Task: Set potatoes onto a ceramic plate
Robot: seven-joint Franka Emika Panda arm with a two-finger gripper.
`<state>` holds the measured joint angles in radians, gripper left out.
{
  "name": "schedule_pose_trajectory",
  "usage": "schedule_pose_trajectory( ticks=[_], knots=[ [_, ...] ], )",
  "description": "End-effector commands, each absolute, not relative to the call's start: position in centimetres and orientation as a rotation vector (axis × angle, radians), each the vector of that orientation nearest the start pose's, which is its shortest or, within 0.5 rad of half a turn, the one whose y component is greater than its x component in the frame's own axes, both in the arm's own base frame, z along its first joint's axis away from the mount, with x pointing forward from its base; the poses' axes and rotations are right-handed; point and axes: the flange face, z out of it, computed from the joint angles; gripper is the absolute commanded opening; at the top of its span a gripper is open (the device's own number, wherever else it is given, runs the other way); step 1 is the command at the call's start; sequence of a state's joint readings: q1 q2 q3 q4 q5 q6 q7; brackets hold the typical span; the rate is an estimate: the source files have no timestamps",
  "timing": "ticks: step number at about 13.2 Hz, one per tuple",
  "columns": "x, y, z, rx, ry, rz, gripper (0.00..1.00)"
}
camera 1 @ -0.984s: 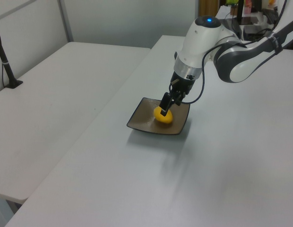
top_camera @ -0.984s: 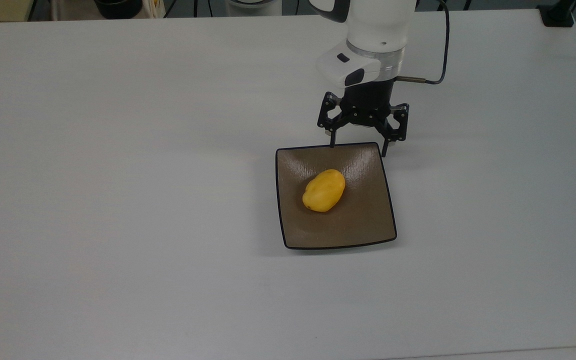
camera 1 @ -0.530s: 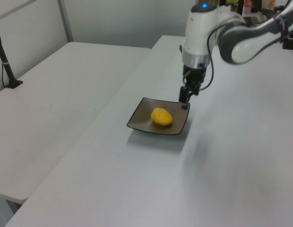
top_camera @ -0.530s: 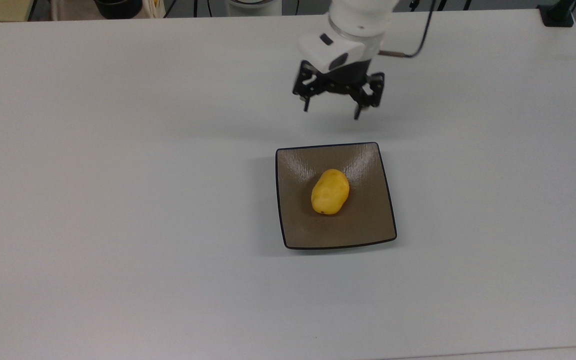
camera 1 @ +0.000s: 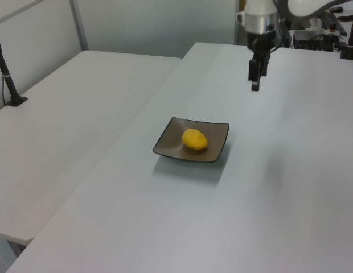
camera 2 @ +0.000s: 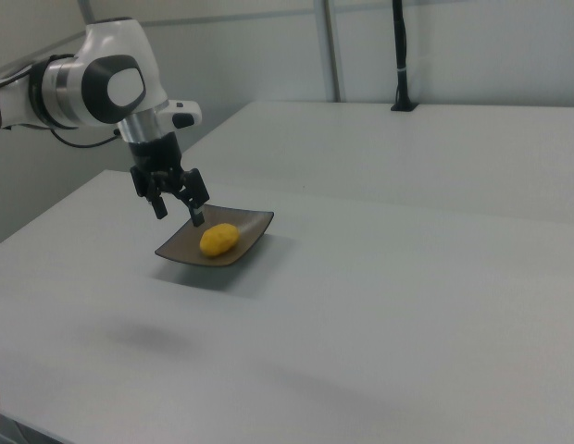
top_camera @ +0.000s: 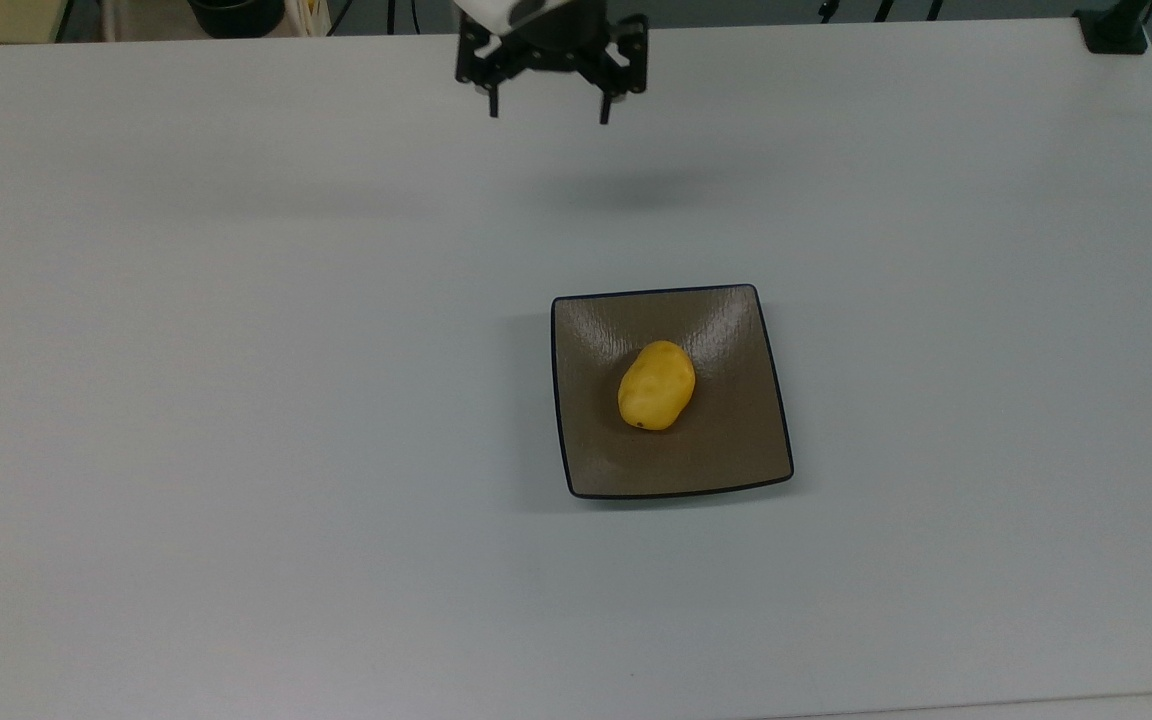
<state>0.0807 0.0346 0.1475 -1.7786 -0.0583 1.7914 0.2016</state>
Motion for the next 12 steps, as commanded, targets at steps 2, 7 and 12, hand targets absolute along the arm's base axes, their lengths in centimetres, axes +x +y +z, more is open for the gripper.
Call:
schedule_pose_trajectory(
  ticks=[2,7,12],
  knots=[
    [54.6,7.2,53.9,-3.142,0.047,-0.007,1.00],
    [55.8,2.7,53.4,-3.114,0.138,-0.088,1.00],
    [55.9,1.9,53.1,-3.120,0.075,-0.073,1.00]
  ],
)
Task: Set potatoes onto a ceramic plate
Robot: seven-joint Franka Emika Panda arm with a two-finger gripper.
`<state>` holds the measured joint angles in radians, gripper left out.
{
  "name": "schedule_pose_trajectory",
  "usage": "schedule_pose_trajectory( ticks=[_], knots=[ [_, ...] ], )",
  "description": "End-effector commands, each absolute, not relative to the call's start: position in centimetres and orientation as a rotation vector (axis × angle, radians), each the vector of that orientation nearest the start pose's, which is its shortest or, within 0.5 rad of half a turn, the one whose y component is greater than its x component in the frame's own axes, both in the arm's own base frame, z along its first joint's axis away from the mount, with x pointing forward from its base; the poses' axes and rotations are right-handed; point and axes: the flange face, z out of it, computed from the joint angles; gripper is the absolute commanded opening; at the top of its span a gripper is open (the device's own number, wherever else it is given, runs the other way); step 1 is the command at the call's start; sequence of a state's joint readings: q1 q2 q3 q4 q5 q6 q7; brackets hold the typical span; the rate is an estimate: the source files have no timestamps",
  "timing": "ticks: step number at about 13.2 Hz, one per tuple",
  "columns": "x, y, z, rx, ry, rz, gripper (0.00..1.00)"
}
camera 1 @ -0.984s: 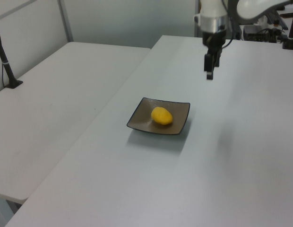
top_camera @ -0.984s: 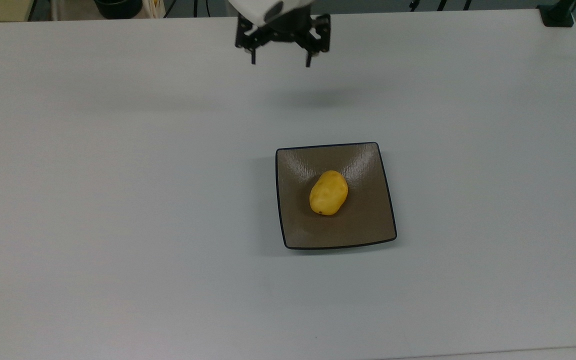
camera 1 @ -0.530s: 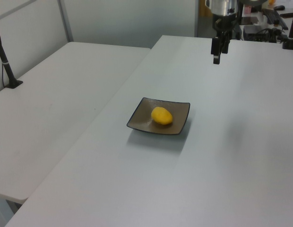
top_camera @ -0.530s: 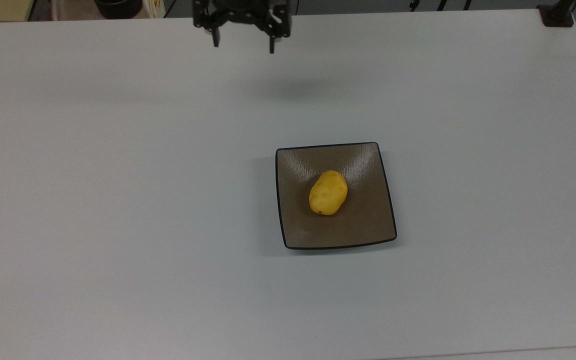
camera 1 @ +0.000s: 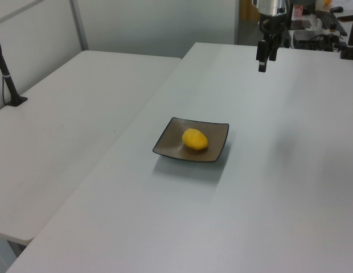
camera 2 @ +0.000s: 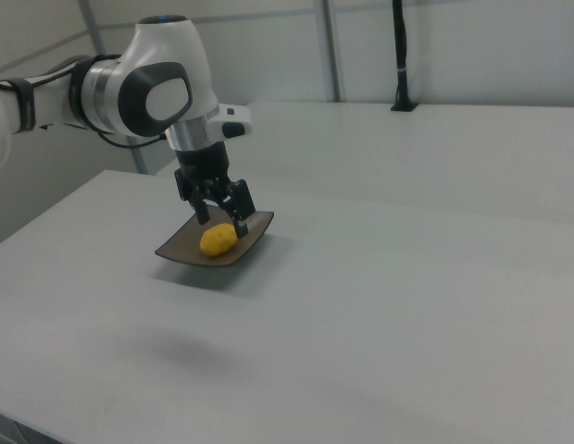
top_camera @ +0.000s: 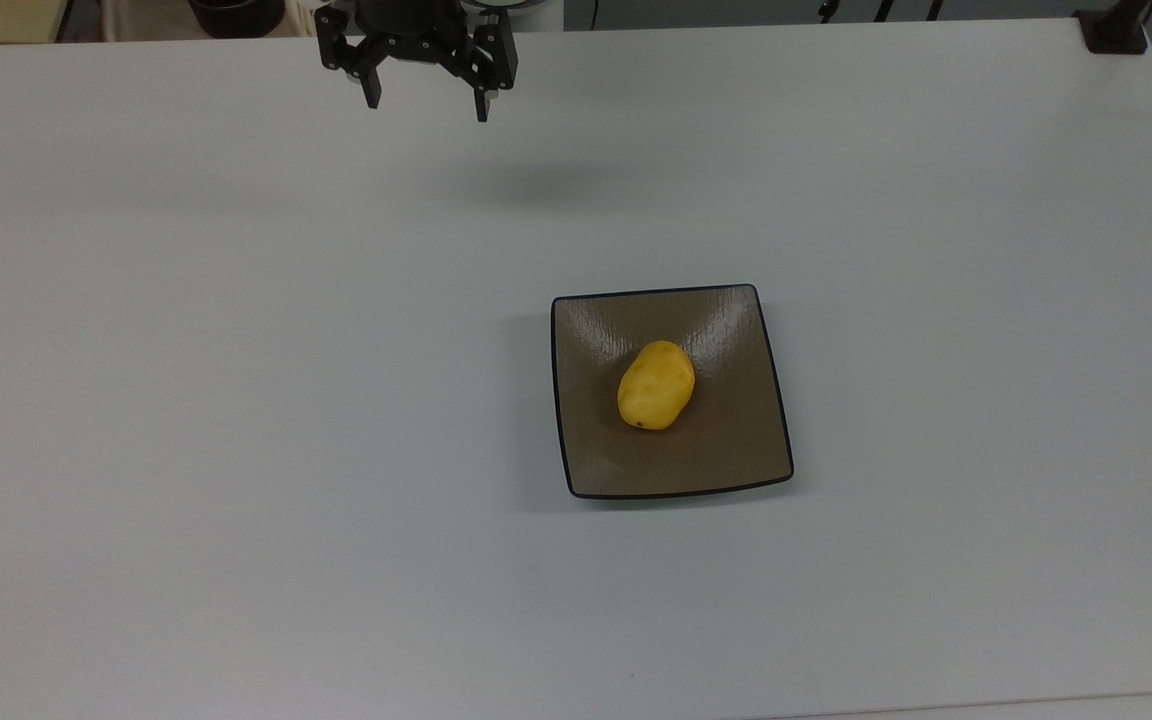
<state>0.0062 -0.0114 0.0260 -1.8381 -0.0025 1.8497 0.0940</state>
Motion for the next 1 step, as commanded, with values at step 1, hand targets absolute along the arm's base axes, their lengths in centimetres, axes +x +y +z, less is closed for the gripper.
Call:
schedule_pose_trajectory(
  ticks=[1],
  knots=[
    [56.02,1.69,53.46,-3.119,0.080,-0.085,1.00]
  ],
)
